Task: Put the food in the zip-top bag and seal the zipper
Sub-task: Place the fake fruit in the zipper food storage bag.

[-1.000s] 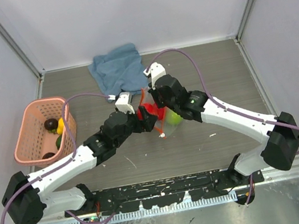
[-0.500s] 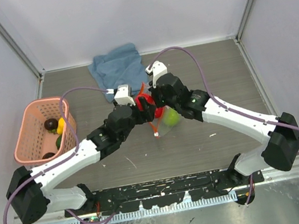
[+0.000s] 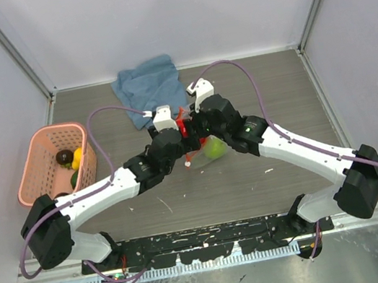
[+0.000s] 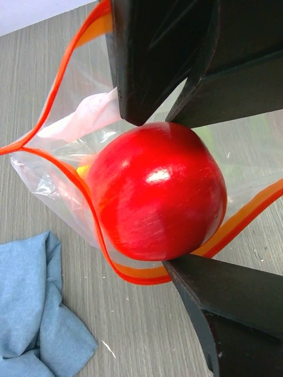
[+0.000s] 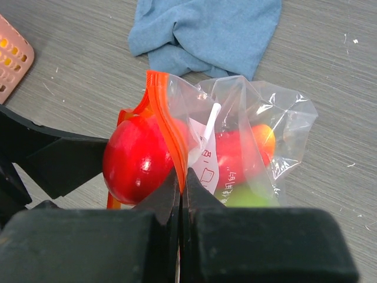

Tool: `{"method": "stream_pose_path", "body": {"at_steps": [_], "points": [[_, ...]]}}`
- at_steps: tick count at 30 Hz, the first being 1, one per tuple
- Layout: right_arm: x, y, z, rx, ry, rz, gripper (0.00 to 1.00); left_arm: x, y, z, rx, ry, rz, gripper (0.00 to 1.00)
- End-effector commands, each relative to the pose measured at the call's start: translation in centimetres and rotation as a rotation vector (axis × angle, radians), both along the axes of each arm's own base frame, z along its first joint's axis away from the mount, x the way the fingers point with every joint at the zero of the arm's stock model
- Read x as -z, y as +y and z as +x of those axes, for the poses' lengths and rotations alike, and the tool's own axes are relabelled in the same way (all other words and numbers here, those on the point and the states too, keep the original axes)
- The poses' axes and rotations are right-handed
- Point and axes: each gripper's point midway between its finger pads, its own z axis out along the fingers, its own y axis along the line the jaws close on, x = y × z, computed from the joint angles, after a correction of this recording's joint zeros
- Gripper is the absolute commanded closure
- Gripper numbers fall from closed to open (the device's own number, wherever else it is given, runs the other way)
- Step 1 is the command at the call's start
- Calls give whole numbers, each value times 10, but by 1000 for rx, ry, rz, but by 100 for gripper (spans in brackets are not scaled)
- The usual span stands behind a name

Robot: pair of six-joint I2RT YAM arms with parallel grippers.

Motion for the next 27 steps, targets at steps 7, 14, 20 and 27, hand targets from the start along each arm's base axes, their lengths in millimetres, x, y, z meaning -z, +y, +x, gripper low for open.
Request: {"method": "stream_pose_path", "body": {"at_steps": [7,14,20,27], "points": [[-27,-3,5,56,-74,84,99,-44,-7,-8,36,-34,-113,1],[-25,-5,7,74,-73,79,99,-54,1,-31,99,11,-152,0],[-24,-5,8,73,-77,79,99,-57,21,-55,118,74,-149,1],[-22,-5,7,66,-79,80,99,-32,52,-69,33,174,-87,7]]}}
